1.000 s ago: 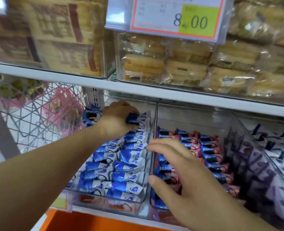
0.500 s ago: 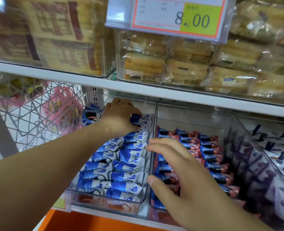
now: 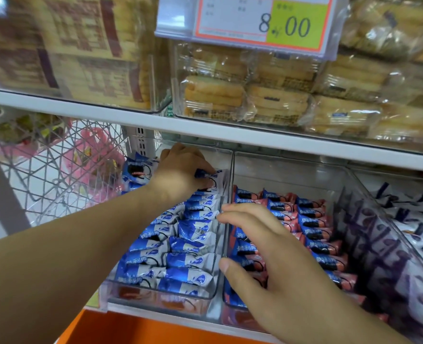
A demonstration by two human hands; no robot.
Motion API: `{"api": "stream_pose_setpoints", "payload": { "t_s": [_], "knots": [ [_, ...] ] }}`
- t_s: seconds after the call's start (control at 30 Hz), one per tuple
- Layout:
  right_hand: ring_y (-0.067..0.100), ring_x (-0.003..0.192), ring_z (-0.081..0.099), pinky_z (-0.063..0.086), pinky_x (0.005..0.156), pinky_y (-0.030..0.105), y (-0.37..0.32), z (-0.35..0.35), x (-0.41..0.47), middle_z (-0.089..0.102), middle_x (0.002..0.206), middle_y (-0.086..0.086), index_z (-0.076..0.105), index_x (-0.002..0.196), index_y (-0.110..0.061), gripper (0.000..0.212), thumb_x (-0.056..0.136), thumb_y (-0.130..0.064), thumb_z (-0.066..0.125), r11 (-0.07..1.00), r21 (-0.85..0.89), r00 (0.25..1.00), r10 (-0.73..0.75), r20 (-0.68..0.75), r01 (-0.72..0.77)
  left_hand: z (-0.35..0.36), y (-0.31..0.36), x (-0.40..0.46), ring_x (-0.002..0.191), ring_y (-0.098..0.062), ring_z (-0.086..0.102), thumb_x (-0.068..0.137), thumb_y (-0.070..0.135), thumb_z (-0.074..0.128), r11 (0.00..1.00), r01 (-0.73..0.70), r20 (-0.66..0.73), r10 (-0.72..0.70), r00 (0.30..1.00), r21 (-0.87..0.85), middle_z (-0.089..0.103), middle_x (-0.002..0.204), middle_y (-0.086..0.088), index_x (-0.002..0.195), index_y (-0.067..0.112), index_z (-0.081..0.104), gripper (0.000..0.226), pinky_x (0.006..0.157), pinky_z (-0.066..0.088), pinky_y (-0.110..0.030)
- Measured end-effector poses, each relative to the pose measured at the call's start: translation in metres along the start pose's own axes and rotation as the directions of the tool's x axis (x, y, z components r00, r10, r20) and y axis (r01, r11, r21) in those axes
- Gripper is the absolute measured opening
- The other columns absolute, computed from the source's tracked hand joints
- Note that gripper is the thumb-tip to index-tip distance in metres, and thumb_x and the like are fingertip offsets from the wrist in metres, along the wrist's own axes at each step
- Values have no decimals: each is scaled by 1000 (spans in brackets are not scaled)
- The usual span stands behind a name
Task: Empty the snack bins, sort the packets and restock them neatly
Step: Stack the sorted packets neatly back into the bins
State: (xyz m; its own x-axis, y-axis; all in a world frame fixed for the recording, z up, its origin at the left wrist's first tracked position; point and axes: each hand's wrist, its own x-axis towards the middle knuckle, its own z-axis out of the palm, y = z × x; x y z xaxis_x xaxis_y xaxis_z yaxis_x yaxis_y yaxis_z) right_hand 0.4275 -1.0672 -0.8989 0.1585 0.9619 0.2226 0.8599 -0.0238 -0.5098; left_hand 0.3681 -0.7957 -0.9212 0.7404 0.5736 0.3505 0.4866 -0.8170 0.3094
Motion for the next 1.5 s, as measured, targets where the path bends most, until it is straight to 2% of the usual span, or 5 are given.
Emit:
{"api": "stream_pose_setpoints", "payload": {
  "t_s": [0.27, 0.57, 0.93, 1.13, 1.5],
  "knots": [
    [-22, 142, 18, 23, 102, 6, -1, 0, 0, 17, 150, -48, 37, 144, -56, 50, 98, -55, 55, 1000, 5, 1000, 0, 13, -1, -17, -26, -18, 131, -17, 43, 74, 47, 89, 993, 24, -48, -30, 998, -115, 61, 130, 15, 125, 38, 69, 55, 113, 34, -46],
    [-18, 143, 22, 24, 107, 10, 3, 3, 0, 20, 151, -45, 39, 145, -53, 50, 97, -55, 55, 1000, 2, 1000, -17, -3, 17, -19, -40, -39, 113, -24, 56, 85, 24, 81, 997, 4, -146, -16, 989, -79, 68, 115, 3, 118, 24, 73, 34, 97, 49, -42],
    [4, 151, 28, 23, 125, 28, -9, -1, -11, 35, 161, -22, 45, 155, -31, 60, 99, -53, 52, 984, -167, 996, -76, -45, 67, -92, -1, -171, 121, -4, 53, 93, 42, 73, 974, -2, 1, 2, 1000, -228, 60, 128, 18, 129, 36, 66, 37, 103, 45, -30],
    [7, 115, 56, 36, 99, 15, -70, 31, -54, 64, 123, -10, 67, 124, -24, 32, 93, -33, 64, 976, -50, 973, -207, 99, 213, -110, -23, -312, 113, -6, 62, 93, 41, 74, 947, 150, 189, -98, 977, -283, 63, 122, 19, 126, 38, 66, 35, 91, 52, -28],
    [20, 146, 41, 34, 121, 31, -46, 288, -93, 45, 158, 0, 44, 156, -30, 74, 92, -18, 78, 999, 35, 555, -16, 832, -23, -42, -117, -417, 153, -4, 23, 97, 65, 42, 963, 259, 642, -154, 751, -72, 2, 168, 31, 155, 61, -12, 79, 122, 23, -25]
  ]
}}
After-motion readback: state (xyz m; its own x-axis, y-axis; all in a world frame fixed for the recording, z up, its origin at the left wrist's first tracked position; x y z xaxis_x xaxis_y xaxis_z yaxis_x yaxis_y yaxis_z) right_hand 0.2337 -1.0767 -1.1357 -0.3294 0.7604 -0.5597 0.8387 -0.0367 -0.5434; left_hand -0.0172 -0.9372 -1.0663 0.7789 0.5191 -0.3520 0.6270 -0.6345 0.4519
